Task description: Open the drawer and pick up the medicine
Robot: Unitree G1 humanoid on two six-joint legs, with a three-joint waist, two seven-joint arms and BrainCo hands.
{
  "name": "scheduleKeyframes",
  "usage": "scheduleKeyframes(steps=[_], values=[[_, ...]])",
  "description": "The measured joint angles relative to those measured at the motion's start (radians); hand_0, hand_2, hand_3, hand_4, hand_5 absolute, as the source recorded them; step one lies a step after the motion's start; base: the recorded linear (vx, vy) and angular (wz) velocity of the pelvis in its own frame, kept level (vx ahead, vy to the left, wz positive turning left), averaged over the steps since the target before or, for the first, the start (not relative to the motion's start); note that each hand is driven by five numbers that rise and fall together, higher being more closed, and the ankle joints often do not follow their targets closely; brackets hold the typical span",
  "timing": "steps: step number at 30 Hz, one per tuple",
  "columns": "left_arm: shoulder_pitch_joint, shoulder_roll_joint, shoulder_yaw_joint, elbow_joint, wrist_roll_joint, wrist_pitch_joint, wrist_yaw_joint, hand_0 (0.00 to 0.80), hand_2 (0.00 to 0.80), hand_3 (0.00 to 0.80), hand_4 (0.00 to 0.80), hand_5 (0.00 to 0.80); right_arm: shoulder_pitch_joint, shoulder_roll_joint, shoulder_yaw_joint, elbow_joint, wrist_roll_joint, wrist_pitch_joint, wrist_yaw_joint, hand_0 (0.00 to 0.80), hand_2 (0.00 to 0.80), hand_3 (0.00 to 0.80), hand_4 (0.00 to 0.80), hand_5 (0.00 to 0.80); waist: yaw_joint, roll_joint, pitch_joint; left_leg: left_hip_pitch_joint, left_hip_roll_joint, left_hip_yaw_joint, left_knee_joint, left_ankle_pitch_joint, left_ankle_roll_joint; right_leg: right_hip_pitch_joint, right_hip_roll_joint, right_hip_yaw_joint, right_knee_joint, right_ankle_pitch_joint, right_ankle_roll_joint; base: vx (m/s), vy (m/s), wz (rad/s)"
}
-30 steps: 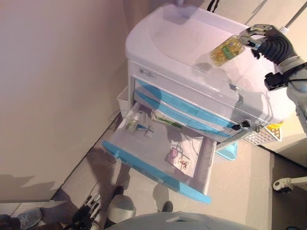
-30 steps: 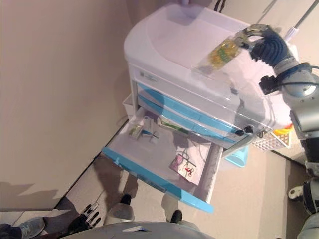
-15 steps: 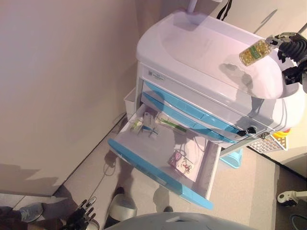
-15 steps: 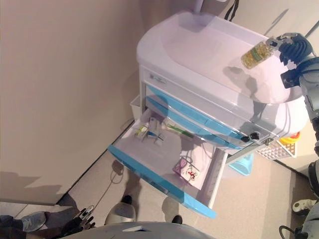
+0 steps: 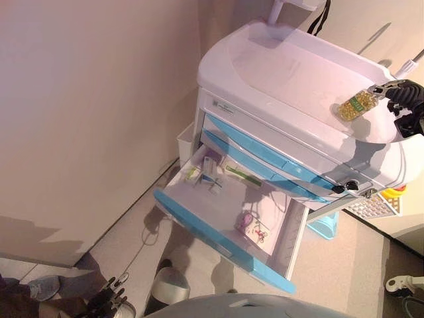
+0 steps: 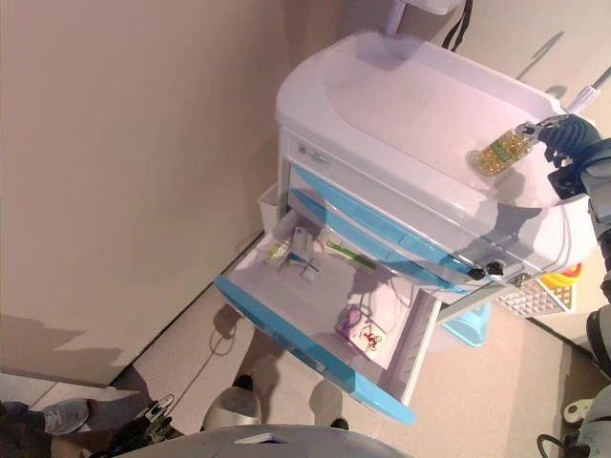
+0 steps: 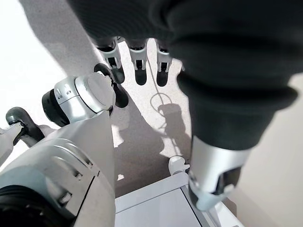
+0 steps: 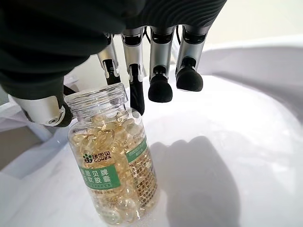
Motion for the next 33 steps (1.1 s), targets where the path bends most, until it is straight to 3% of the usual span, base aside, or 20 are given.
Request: scheduleKeyframes(steps=[4,5,6,21,33], values=[[0.000,0.002,0.000,-0.001,0.000,0.012,0.000,0.000,0.000,0.000,0.000,0.000,0.004,0.007,-0.006,0.042,-0.025,-0.017,0.016,0.800,0.800,0.800,0.800,0.800,0.006,-0.006,-0.004,0.002,-0.001,-0.006,0.001,0.000,0.000,0.006,0.000,-0.003,0.000,0.000,0.000,0.005,-0.001,0.03],[0.000,0.002,-0.001,-0.001,0.000,0.012,0.000,0.000,0.000,0.000,0.000,0.000,0.004,0.008,-0.007,0.054,-0.036,-0.023,0.018,0.471,0.471,0.471,0.471,0.471,0.008,-0.006,-0.004,0.005,-0.002,-0.007,0.001,0.000,0.000,0.009,0.000,-0.003,0.000,0.000,0.000,0.009,-0.004,0.05],[0.001,0.003,-0.001,-0.001,0.000,0.012,0.000,0.000,0.000,0.000,0.000,0.000,0.004,0.009,-0.007,0.061,-0.044,-0.028,0.020,0.000,0.000,0.000,0.000,0.000,0.011,-0.006,-0.005,0.007,-0.002,-0.007,0.001,0.000,0.000,0.011,-0.001,-0.003,0.000,-0.001,0.001,0.000,0.000,0.00],[0.007,0.027,-0.005,-0.001,0.001,0.013,-0.005,0.000,0.000,0.000,0.000,0.000,0.048,0.017,0.002,0.059,-0.140,-0.047,-0.032,0.000,0.000,0.000,0.000,0.000,0.018,-0.005,-0.007,0.001,-0.007,-0.013,0.002,0.006,0.003,0.009,-0.004,-0.003,0.000,-0.001,0.001,0.003,0.002,0.01],[0.009,0.031,-0.006,-0.011,0.024,0.020,-0.004,0.000,0.000,0.000,0.000,0.000,0.048,0.017,0.001,-0.007,-0.129,-0.023,-0.181,0.000,0.000,0.000,0.000,0.000,0.014,-0.005,-0.007,0.002,-0.006,-0.011,0.002,0.006,0.003,0.009,-0.004,-0.001,0.000,-0.001,0.001,0.000,0.000,0.00]])
